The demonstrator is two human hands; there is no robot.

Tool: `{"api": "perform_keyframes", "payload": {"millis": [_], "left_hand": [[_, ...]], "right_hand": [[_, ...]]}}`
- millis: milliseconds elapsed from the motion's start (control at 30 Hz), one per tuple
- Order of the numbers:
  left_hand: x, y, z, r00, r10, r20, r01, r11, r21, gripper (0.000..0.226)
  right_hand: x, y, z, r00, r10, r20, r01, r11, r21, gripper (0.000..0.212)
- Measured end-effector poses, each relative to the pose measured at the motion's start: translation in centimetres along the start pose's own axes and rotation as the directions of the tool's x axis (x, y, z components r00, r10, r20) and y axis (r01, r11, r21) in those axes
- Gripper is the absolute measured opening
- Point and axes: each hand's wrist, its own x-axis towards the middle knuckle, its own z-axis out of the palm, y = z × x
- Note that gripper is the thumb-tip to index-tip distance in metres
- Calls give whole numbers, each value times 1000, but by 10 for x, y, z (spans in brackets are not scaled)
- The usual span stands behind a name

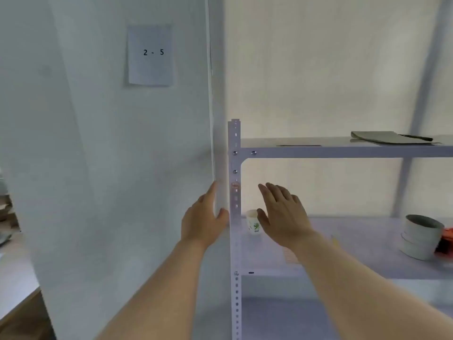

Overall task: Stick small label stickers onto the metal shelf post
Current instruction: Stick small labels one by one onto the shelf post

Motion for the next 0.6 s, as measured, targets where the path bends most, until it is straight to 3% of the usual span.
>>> {"api": "perform_keyframes", "payload": {"millis": [200,333,400,600], "left_hand": [[28,-5,28,976,-205,69,216,911,-352,61],[54,-5,39,977,-159,140,209,833,-513,59],[65,-7,44,979,-130,155,196,792,-578,57],[92,-20,57,984,-54,173,162,693,-703,45]], "right_hand": [[27,7,40,999,32,39,-40,974,224,58],[52,-1,57,998,70,-11,-57,890,452,63],[64,-7,63,992,123,-38,-80,816,573,60],[85,-26,63,949,314,-27,-134,477,868,18]]}}
